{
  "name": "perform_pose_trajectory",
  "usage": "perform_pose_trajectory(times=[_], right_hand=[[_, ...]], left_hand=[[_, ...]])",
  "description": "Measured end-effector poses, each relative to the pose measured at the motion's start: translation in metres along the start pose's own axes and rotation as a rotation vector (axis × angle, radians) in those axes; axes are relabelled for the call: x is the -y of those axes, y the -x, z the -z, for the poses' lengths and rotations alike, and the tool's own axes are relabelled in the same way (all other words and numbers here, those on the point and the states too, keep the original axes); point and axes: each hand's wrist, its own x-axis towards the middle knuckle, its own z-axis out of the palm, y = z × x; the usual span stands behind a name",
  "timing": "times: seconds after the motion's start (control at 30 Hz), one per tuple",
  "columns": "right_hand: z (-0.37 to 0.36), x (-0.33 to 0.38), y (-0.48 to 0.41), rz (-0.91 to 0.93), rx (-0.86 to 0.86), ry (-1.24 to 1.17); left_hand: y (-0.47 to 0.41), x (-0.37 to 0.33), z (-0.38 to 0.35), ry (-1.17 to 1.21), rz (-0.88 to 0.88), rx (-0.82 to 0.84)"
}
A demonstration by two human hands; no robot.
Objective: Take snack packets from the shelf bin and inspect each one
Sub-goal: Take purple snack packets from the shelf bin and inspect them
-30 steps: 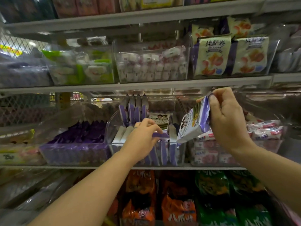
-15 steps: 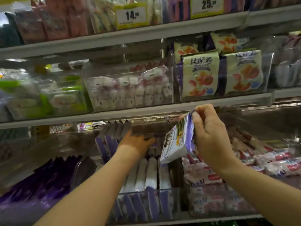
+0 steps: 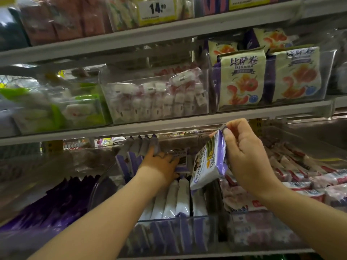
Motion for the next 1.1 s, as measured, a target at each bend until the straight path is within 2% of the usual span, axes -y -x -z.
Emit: perform_pose_trajectory(times=[0.2, 0.27, 0.33, 0.4, 0.47, 0.57, 0.6, 0.67, 0.77, 0.83, 0.9, 1.0, 1.1], right_hand=[[-0.001, 0.009, 0.002, 0.006, -0.037, 0.027], [0.000, 0.015, 0.003, 0.008, -0.071, 0.028], [-0.002, 0.024, 0.009, 0.014, -0.118, 0.013], [-0.006, 0.035, 0.019, 0.027, -0.147, -0.002], [-0.013, 0.046, 0.034, 0.026, -0.129, -0.019], [-0.022, 0.061, 0.064, 0.037, -0.103, -0.039], [-0.026, 0.065, 0.076, 0.028, -0.086, -0.062], [-0.034, 0.075, 0.102, -0.018, -0.028, -0.149], [-0.043, 0.080, 0.144, -0.139, 0.091, -0.332], [-0.045, 0.075, 0.170, -0.235, 0.178, -0.430], [-0.048, 0.069, 0.191, -0.353, 0.310, -0.472], [-0.061, 0.065, 0.216, -0.572, 0.531, -0.505], [-0.078, 0.061, 0.235, -0.736, 0.536, -0.625]], left_hand=[[0.027, 0.006, 0.000, 0.114, -0.033, -0.281], [0.042, 0.005, 0.007, 0.256, 0.017, -0.410], [0.062, 0.003, 0.014, 0.541, 0.103, -0.501], [0.084, 0.001, 0.018, 0.906, 0.197, -0.472], [0.107, 0.001, 0.022, 1.285, 0.263, -0.332], [0.140, 0.001, 0.020, 1.893, 0.364, -0.020], [0.152, -0.001, 0.016, 2.078, 0.377, 0.011], [0.175, -0.009, 0.003, 2.304, 0.396, -0.118], [0.206, -0.019, -0.024, 2.341, 0.480, -0.381], [0.227, -0.021, -0.039, 2.292, 0.564, -0.453], [0.247, -0.024, -0.054, 2.161, 0.622, -0.448], [0.268, -0.040, -0.078, 1.984, 0.558, -0.393], [0.278, -0.065, -0.098, 2.076, 0.479, -0.311]])
